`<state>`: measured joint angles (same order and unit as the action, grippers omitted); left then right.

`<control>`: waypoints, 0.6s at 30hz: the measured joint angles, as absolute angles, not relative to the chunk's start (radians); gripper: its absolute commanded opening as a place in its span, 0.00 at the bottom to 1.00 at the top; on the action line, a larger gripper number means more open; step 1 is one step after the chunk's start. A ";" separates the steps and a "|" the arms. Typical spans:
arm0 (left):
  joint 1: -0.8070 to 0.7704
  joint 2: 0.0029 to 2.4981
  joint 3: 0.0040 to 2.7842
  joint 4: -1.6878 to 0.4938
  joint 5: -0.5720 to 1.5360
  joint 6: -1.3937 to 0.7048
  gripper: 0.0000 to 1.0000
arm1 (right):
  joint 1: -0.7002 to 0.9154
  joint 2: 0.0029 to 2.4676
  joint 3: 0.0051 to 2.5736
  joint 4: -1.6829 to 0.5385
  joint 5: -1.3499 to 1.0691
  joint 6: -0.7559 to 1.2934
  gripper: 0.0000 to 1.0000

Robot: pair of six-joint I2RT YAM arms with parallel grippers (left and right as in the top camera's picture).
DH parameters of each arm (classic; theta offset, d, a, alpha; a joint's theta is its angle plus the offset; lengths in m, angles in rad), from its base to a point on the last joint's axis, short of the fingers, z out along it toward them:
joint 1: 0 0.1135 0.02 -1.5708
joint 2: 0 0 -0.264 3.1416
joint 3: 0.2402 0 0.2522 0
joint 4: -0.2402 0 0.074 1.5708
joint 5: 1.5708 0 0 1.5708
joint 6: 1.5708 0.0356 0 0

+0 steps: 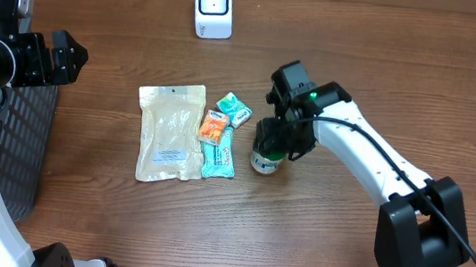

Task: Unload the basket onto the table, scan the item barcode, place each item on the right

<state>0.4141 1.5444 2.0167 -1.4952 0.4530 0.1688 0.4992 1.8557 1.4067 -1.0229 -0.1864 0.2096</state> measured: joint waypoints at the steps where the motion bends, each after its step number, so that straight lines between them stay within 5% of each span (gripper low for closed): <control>1: 0.414 1.544 2.017 -1.495 0.453 0.169 0.99 | 0.499 1.854 1.425 -1.032 -0.192 0.210 0.48; 18: 0.414 1.544 2.017 -1.495 0.453 0.169 0.99 | 0.499 1.720 1.489 -1.045 -0.213 0.209 0.48</control>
<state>0.4141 1.5444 2.0167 -1.4952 0.4534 0.1688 0.4992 1.7199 1.4887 -1.0451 -0.2131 0.2089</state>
